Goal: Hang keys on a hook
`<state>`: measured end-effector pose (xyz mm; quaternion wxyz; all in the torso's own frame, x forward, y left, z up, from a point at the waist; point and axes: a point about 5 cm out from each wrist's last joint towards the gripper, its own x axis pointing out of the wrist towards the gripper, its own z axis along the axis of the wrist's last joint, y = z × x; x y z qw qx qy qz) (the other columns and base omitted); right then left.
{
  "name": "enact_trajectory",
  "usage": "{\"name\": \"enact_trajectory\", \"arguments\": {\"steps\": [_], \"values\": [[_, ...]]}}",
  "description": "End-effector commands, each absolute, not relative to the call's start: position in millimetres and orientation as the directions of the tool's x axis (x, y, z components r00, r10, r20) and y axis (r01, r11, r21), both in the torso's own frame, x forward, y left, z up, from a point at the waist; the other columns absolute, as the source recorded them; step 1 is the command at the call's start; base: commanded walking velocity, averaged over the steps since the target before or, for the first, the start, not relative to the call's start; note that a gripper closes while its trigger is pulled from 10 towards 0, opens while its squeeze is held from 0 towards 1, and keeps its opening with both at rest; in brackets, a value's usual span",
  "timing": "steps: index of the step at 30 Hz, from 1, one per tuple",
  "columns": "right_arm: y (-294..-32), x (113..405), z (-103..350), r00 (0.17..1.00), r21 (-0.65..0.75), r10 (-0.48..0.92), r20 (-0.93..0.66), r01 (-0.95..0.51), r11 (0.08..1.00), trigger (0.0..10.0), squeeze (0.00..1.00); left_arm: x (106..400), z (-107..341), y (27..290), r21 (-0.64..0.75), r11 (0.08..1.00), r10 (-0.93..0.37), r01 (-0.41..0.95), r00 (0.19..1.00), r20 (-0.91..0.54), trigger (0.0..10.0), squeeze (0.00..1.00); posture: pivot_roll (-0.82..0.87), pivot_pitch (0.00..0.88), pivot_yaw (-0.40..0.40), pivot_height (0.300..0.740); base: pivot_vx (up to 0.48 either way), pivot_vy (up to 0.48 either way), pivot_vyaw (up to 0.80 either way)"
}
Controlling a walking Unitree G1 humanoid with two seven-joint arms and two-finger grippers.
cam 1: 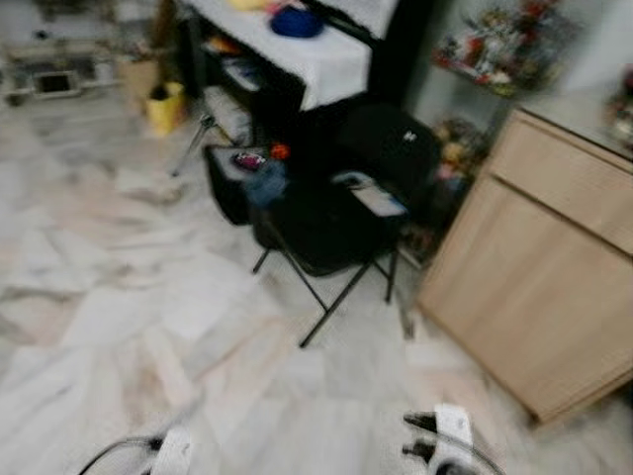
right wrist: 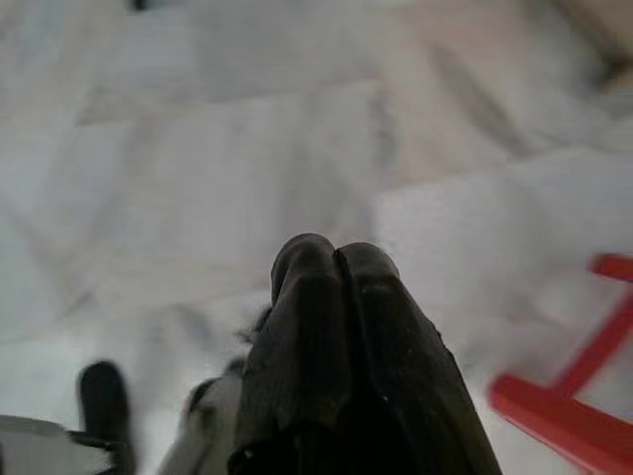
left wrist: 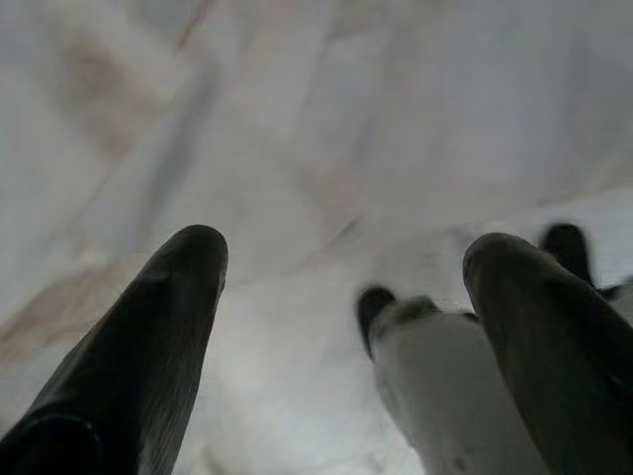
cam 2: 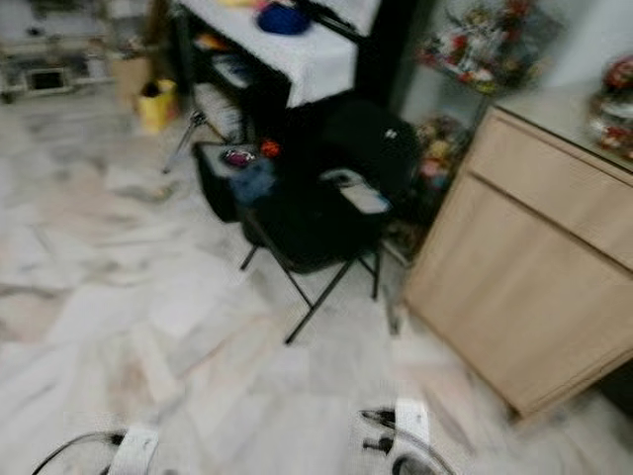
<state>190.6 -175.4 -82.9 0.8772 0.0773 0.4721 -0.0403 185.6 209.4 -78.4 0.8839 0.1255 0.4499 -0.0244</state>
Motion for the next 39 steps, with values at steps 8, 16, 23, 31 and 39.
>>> {"name": "enact_trajectory", "arguments": {"steps": [8,16,23,31,39], "values": [[-171.2,191.3,-83.0,0.551,0.107,0.011,-0.834,0.143,0.984,10.0,0.0,177.6,-80.6,218.9,0.217,0.963,0.091,0.158,0.569,-0.817,10.0,0.0,0.12,0.0,-0.089,0.74,0.0,0.0,-0.64],[-170.8,191.4,-83.0,0.552,0.111,0.01,-0.834,0.15,0.982,10.0,0.0,178.3,-80.4,217.9,0.225,0.957,0.084,0.18,0.572,-0.816,10.0,0.0,0.12,0.0,-0.087,0.74,0.0,-0.197,-0.63],[-169.2,191.4,-83.1,0.553,0.117,0.007,-0.833,0.165,0.979,10.0,0.0,178.1,-80.3,218.8,0.234,0.953,0.084,0.194,0.571,-0.817,10.0,0.0,0.13,0.003,-0.076,0.74,0.0,-0.264,-0.63],[-164.9,191.0,-83.7,0.553,0.133,0.003,-0.833,0.194,0.972,10.0,0.0,176.5,-80.0,224.2,0.249,0.947,0.097,0.201,0.562,-0.822,10.0,0.0,0.14,0.005,-0.051,0.74,0.0,-0.098,-0.63],[-159.9,190.3,-84.3,0.554,0.152,-0.012,-0.832,0.248,0.957,10.0,0.0,179.3,-77.6,229.4,0.266,0.939,0.103,0.217,0.562,-0.821,10.0,0.0,0.16,0.007,-0.015,0.74,0.0,0.0,-0.62]]}}
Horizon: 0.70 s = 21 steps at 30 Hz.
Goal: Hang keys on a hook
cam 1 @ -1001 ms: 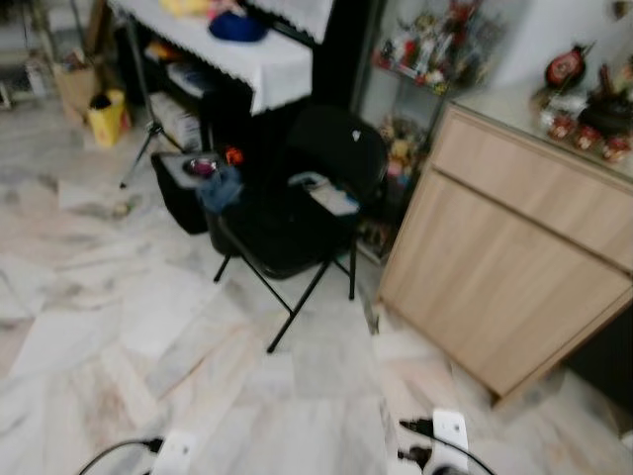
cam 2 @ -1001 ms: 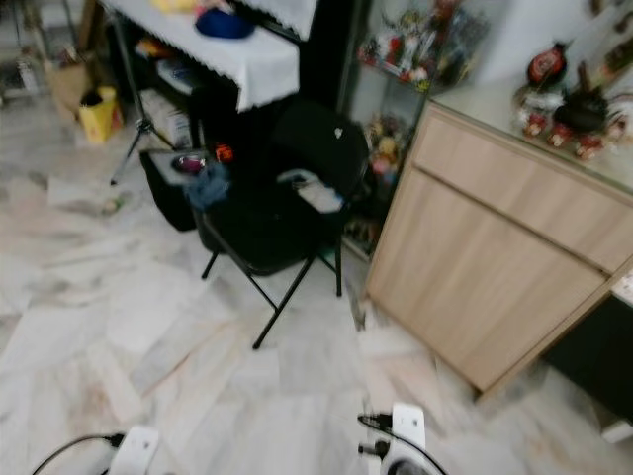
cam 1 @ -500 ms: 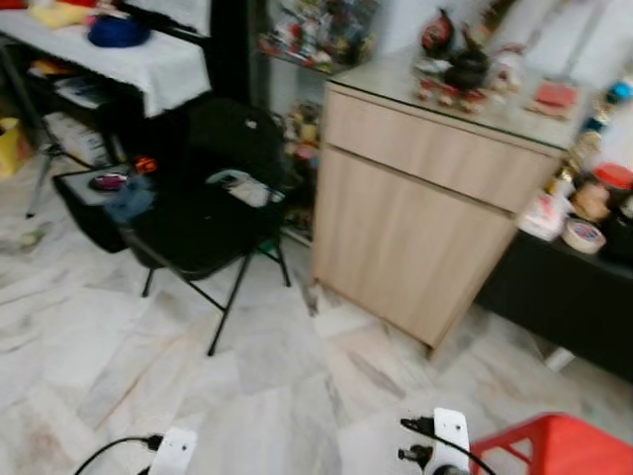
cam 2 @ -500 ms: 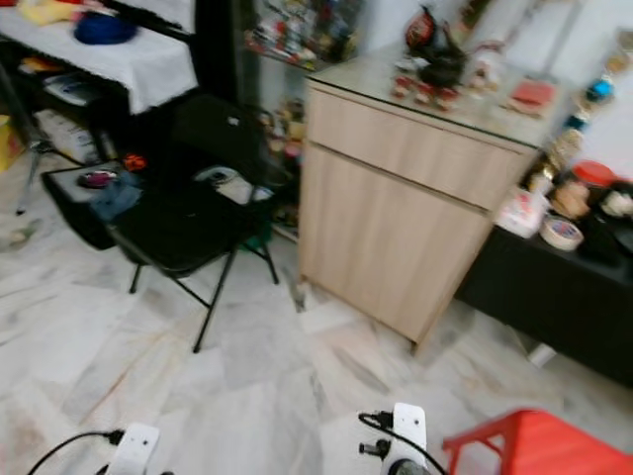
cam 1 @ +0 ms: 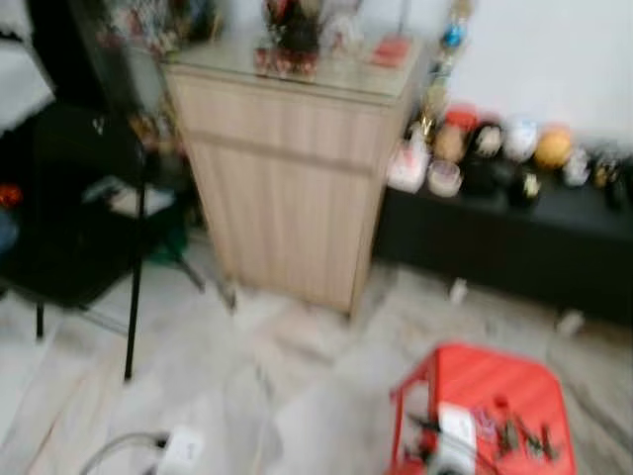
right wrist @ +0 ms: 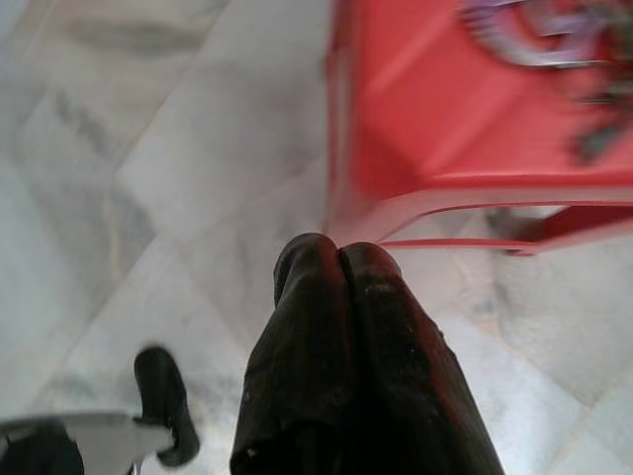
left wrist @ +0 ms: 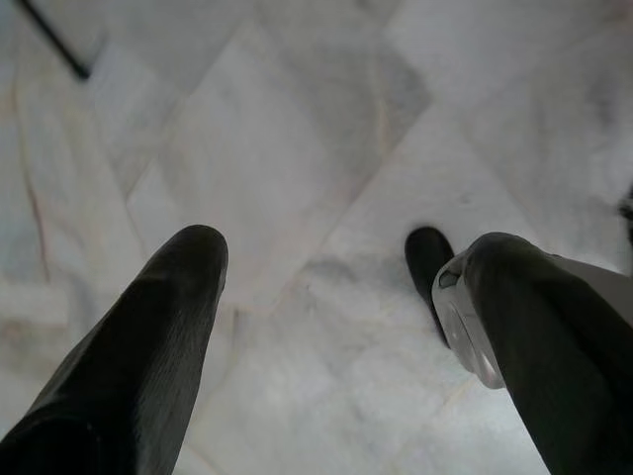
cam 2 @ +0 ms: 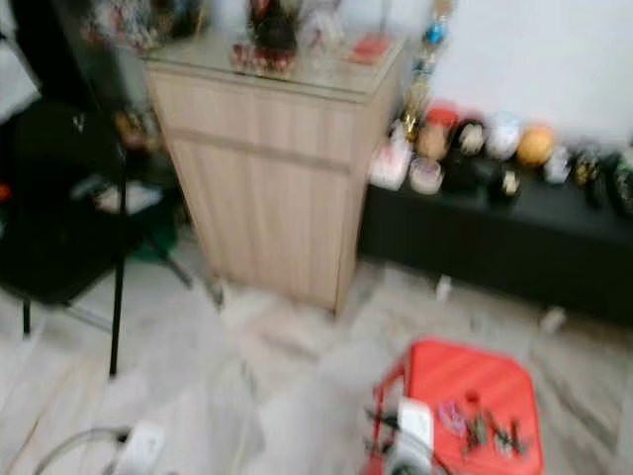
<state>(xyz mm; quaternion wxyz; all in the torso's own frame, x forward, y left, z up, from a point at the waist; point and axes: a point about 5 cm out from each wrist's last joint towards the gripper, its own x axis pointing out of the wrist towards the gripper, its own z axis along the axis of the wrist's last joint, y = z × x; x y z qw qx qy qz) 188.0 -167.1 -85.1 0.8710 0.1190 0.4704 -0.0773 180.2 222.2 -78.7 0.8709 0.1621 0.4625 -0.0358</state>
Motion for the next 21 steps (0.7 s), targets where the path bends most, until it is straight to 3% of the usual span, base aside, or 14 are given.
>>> {"name": "enact_trajectory", "arguments": {"steps": [1,5,15,21], "values": [[-159.0,190.3,-84.4,0.554,0.153,-0.011,-0.833,0.249,0.956,10.0,0.0,180.5,-76.8,230.5,0.269,0.938,0.104,0.218,0.564,-0.819,10.0,0.0,0.15,0.005,-0.01,0.74,0.0,0.0,-0.62],[-156.3,190.5,-84.4,0.556,0.165,-0.008,-0.831,0.261,0.951,10.0,0.0,184.3,-74.1,233.8,0.275,0.94,0.114,0.202,0.573,-0.812,10.0,0.0,0.14,0.0,-0.011,0.74,0.0,0.0,-0.58],[-161.3,191.1,-83.7,0.562,0.154,-0.037,-0.826,0.289,0.945,10.0,0.0,189.3,-73.8,223.6,0.264,0.943,0.096,0.203,0.594,-0.799,10.0,0.0,0.13,0.0,-0.035,0.74,0.0,0.0,-0.12],[-163.1,190.0,-84.1,0.565,0.159,-0.034,-0.824,0.289,0.944,10.0,0.0,181.8,-77.5,223.8,0.262,0.947,0.108,0.187,0.582,-0.806,10.0,0.0,0.12,0.0,-0.045,0.74,0.0,-0.4,-0.56]]}}
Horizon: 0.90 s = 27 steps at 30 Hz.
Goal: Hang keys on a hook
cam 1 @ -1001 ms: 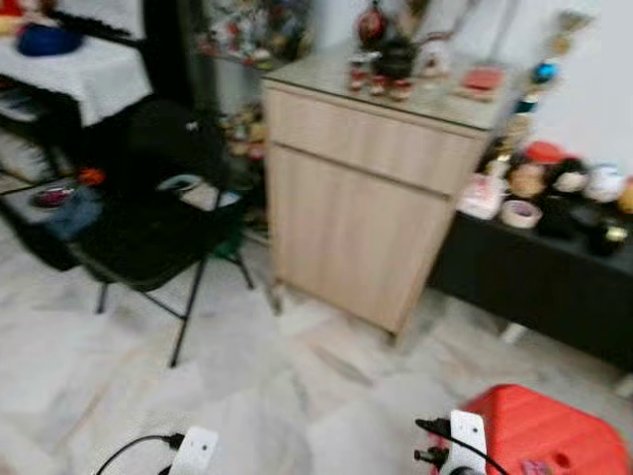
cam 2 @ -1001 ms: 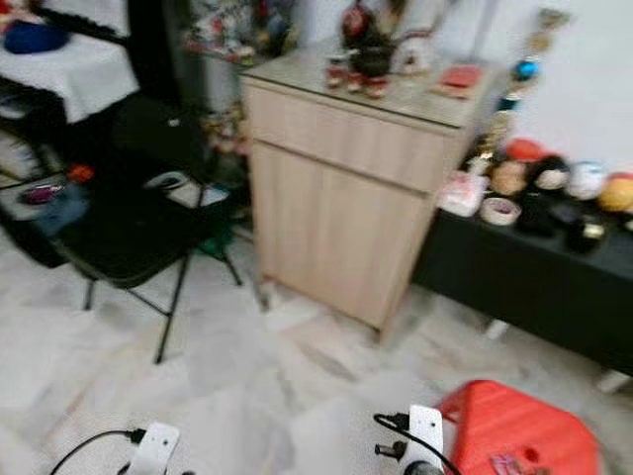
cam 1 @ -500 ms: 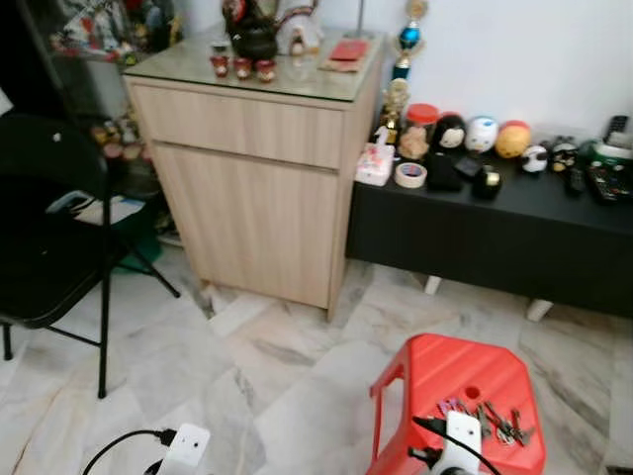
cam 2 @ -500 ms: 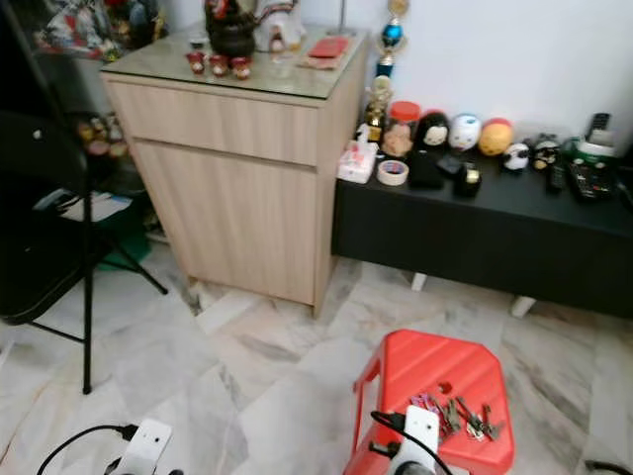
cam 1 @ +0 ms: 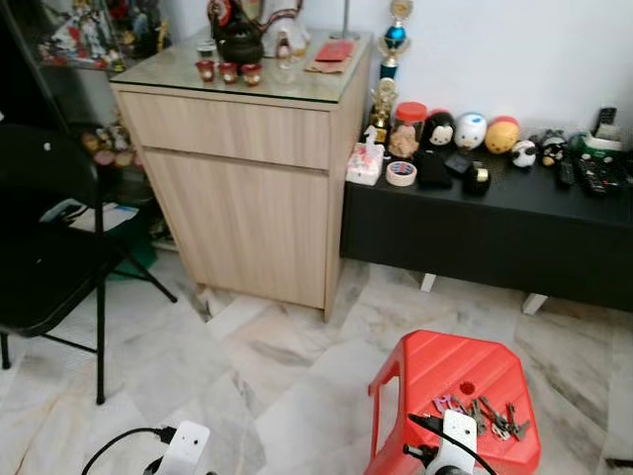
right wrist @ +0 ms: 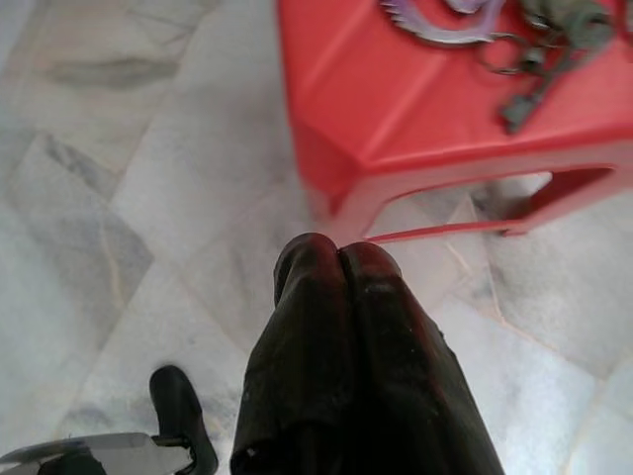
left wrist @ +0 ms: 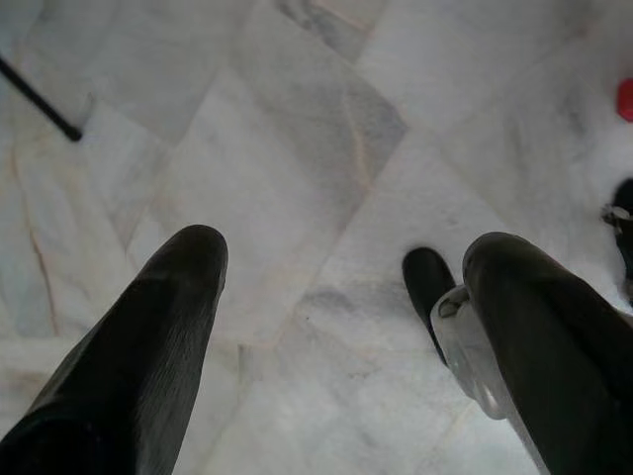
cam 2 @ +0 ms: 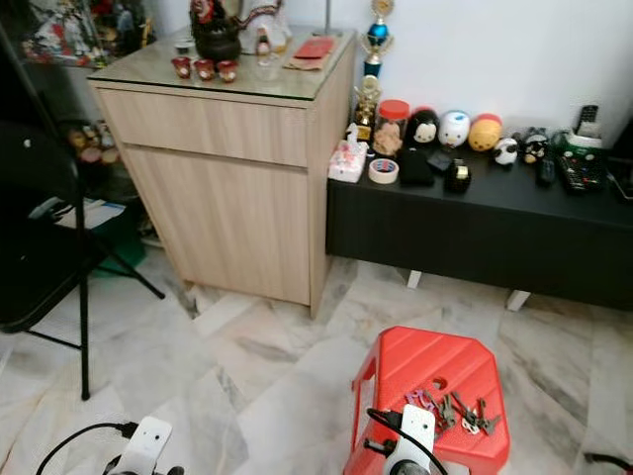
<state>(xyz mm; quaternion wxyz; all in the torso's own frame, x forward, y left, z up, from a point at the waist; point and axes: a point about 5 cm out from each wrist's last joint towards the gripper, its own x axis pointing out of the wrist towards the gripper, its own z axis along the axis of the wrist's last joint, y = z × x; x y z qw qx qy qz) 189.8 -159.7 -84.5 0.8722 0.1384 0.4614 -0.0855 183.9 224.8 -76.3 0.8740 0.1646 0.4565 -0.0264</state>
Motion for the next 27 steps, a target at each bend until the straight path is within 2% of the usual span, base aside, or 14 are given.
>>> {"name": "enact_trajectory", "arguments": {"steps": [1,19,27], "values": [[-163.4,189.8,-84.2,0.565,0.158,-0.035,-0.825,0.29,0.944,10.0,0.0,181.0,-77.9,224.0,0.261,0.948,0.112,0.18,0.581,-0.806,10.0,0.0,0.12,0.0,-0.046,0.74,0.0,0.0,-0.56],[-165.8,187.8,-84.9,0.56,0.142,-0.04,-0.827,0.277,0.95,10.0,0.0,183.0,-78.2,217.9,0.253,0.946,0.089,0.205,0.584,-0.807,10.0,0.0,0.12,0.0,-0.049,0.74,0.0,0.0,-0.53],[-165.4,188.9,-84.4,0.563,0.148,-0.04,-0.825,0.283,0.948,10.0,0.0,182.5,-78.0,219.5,0.254,0.949,0.1,0.186,0.588,-0.803,10.0,0.0,0.12,0.0,-0.048,0.687,0.0,-0.293,-0.46]]}}
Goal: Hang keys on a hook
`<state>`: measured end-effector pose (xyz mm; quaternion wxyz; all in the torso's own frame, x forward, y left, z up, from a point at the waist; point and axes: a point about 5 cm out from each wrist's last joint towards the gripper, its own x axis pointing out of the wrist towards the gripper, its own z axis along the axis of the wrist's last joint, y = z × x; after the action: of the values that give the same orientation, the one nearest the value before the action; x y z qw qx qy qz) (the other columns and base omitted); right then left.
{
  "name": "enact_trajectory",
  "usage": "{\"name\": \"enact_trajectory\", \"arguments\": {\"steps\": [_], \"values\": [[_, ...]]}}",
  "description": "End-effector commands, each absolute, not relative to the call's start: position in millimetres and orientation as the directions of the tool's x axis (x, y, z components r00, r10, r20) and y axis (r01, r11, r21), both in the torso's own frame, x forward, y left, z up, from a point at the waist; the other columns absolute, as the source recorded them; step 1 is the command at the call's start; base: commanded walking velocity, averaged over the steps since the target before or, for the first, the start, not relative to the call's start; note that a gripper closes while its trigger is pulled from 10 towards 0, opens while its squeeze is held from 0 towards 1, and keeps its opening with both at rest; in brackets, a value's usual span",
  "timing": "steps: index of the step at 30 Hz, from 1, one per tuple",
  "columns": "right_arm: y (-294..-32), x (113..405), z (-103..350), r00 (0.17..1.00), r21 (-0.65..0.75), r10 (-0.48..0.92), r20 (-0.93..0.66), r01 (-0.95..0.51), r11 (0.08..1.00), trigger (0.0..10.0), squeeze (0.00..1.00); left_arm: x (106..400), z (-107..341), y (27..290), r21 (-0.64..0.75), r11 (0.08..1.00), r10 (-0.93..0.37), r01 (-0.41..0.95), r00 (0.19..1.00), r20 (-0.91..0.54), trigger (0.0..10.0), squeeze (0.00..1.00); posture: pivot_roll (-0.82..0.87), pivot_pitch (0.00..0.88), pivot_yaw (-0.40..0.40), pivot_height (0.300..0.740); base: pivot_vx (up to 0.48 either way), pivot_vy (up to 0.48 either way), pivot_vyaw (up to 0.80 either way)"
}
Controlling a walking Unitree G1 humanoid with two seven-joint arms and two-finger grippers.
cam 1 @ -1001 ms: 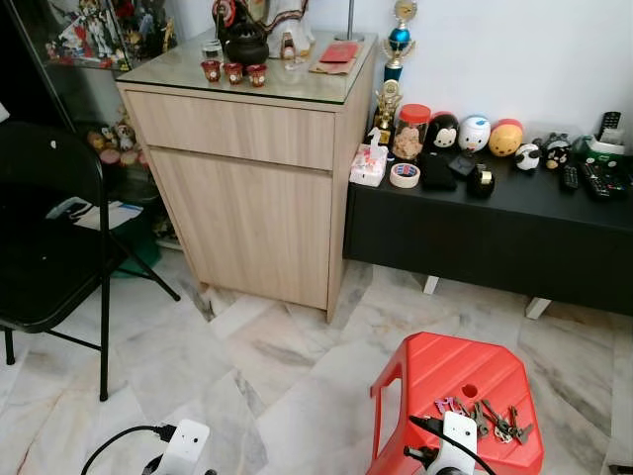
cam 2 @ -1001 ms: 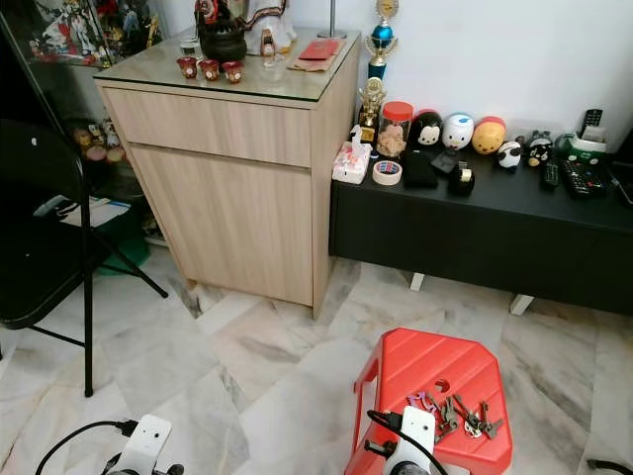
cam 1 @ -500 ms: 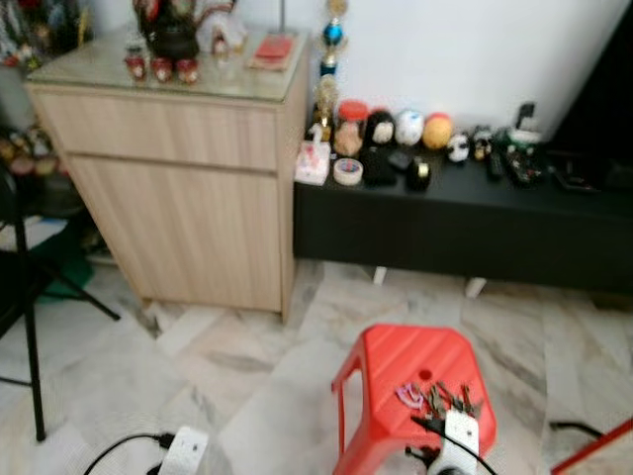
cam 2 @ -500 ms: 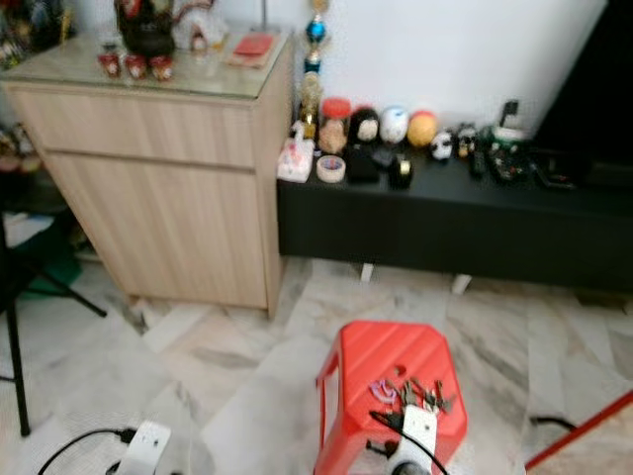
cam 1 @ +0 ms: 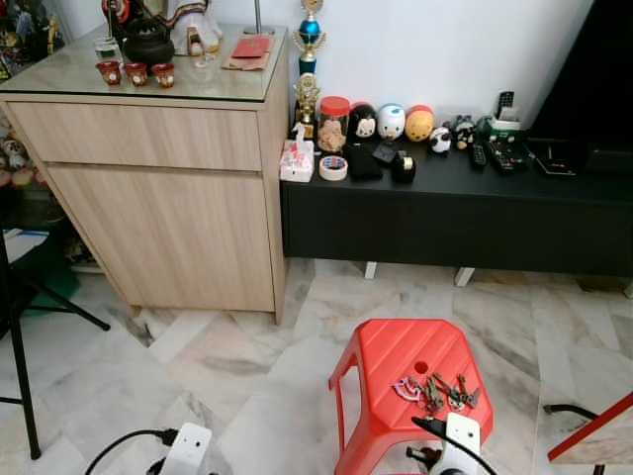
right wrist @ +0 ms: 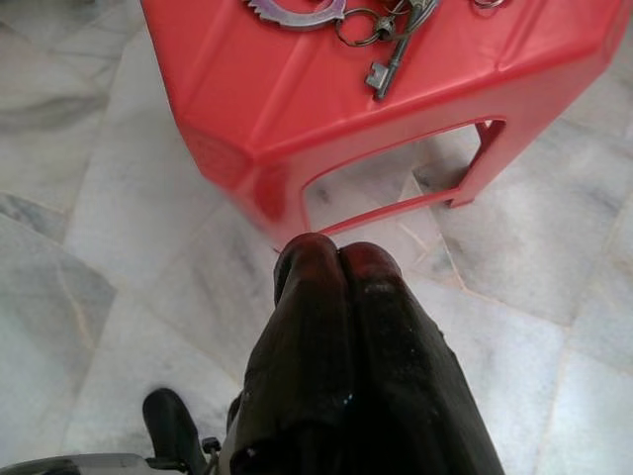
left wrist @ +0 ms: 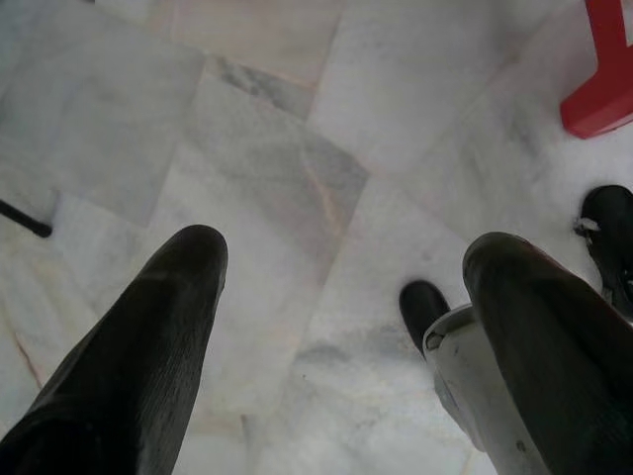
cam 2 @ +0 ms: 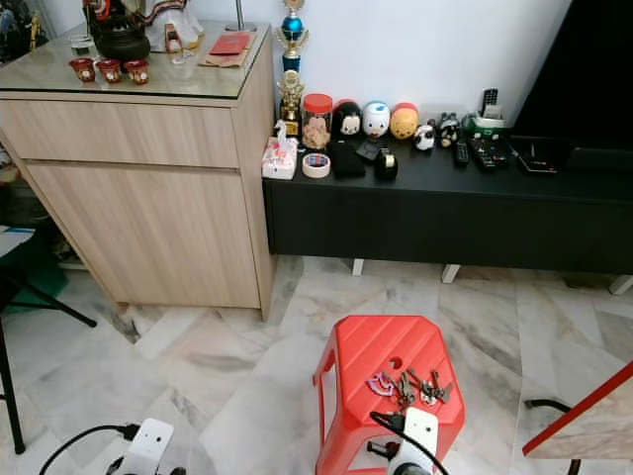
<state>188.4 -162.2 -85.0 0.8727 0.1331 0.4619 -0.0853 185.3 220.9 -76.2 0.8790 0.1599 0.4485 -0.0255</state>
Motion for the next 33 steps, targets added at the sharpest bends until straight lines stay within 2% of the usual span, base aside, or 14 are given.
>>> {"name": "enact_trajectory", "arguments": {"steps": [1,14,27,29,33], "values": [[-165.4,188.9,-84.4,0.563,0.148,-0.04,-0.825,0.284,0.948,10.0,0.0,182.4,-78.1,219.4,0.254,0.949,0.099,0.187,0.588,-0.803,10.0,0.0,0.12,0.0,-0.05,0.683,0.0,-0.322,-0.46],[-166.2,190.2,-83.6,0.572,0.148,-0.049,-0.819,0.293,0.945,10.0,0.0,181.5,-78.8,217.8,0.243,0.953,0.091,0.184,0.587,-0.804,10.0,0.0,0.12,0.0,-0.052,0.678,0.0,-0.059,0.0],[-165.0,192.9,-82.0,0.592,0.163,-0.045,-0.805,0.293,0.942,10.0,0.0,192.8,-71.7,218.7,0.248,0.958,0.101,0.141,0.647,-0.756,10.0,0.0,0.13,0.001,-0.049,0.678,0.0,0.0,0.0],[-164.4,195.2,-80.1,0.625,0.202,-0.048,-0.779,0.322,0.925,10.0,0.0,195.6,-70.1,217.7,0.241,0.961,0.094,0.134,0.66,-0.745,10.0,0.0,0.13,0.001,-0.047,0.678,0.0,0.0,0.0],[-164.4,195.0,-80.3,0.621,0.196,-0.048,-0.783,0.32,0.927,10.0,0.0,196.7,-69.8,216.2,0.235,0.963,0.091,0.131,0.663,-0.743,10.0,0.0,0.13,0.002,-0.046,0.703,0.0,0.0,0.0]]}}
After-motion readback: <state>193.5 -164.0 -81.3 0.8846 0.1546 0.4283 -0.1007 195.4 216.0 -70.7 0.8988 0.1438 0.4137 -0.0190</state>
